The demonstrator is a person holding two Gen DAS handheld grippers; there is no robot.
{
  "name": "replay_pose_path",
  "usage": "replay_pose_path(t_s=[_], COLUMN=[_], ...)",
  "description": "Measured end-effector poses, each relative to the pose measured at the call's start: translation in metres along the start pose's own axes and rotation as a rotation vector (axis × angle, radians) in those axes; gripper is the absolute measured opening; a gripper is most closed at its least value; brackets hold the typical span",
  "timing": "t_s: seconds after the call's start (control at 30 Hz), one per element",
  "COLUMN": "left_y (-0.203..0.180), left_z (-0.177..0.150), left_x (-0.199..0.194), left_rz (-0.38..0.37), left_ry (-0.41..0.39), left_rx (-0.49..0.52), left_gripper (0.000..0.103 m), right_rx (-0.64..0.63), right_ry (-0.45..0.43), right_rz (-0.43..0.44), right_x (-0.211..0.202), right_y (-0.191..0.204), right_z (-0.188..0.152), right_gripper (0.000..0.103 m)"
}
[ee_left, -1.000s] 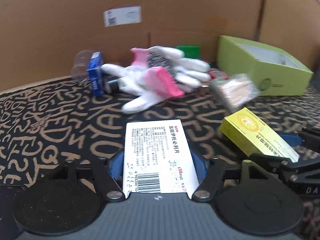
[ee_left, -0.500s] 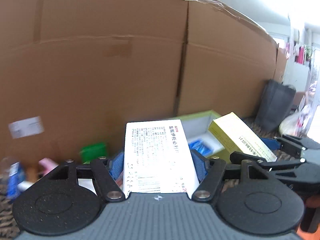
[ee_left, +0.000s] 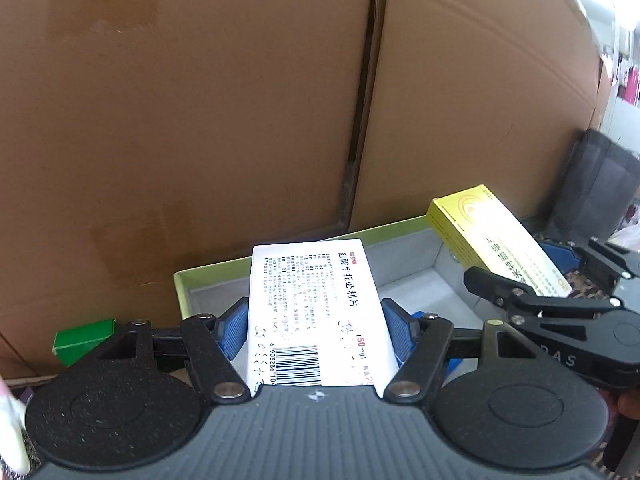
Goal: Organize objects
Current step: 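Place both boxes into the green shoebox and open both tools, then grasp the pink glove with the left tool while the right tool grasps the toothpick bag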
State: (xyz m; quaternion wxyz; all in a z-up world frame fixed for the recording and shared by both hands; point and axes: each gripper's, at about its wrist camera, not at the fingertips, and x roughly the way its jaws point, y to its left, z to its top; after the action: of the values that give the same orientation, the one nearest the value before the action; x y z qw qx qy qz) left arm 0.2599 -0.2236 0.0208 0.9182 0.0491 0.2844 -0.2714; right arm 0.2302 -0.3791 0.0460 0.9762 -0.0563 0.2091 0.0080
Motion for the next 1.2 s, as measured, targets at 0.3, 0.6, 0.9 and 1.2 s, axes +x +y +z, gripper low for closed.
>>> replay_pose_path(t_s=[0.3, 0.6, 0.9, 1.2], left_y=[0.009, 0.012, 0.063, 0.133], left_z=[-0.016, -0.062, -0.156, -0.2], left_x=[0.007, -0.089, -0.188, -0.221], left_rz=[0.001, 0.005, 0.199, 0.342], left_ry=[-0.003, -0.11, -0.108, -0.052], left_rx=[-0.032, -0.106, -0.176, -0.352], left_gripper=[0.093, 0.094, 0.097, 0.097], right_rx=[-0.058, 0.008, 0.033, -0.001], right_ry=[-0.021, -0.139, -0.098, 0.047], right_rz=[-0.028, 0.035, 0.278, 0.46], right_x=[0.011, -0.08, -0.127, -0.122], right_y=[0.009, 0.023, 0.082, 0.163], right_z=[-0.015, -0.043, -0.061, -0.088], right_gripper=[0.101, 0.103, 0.103, 0.103])
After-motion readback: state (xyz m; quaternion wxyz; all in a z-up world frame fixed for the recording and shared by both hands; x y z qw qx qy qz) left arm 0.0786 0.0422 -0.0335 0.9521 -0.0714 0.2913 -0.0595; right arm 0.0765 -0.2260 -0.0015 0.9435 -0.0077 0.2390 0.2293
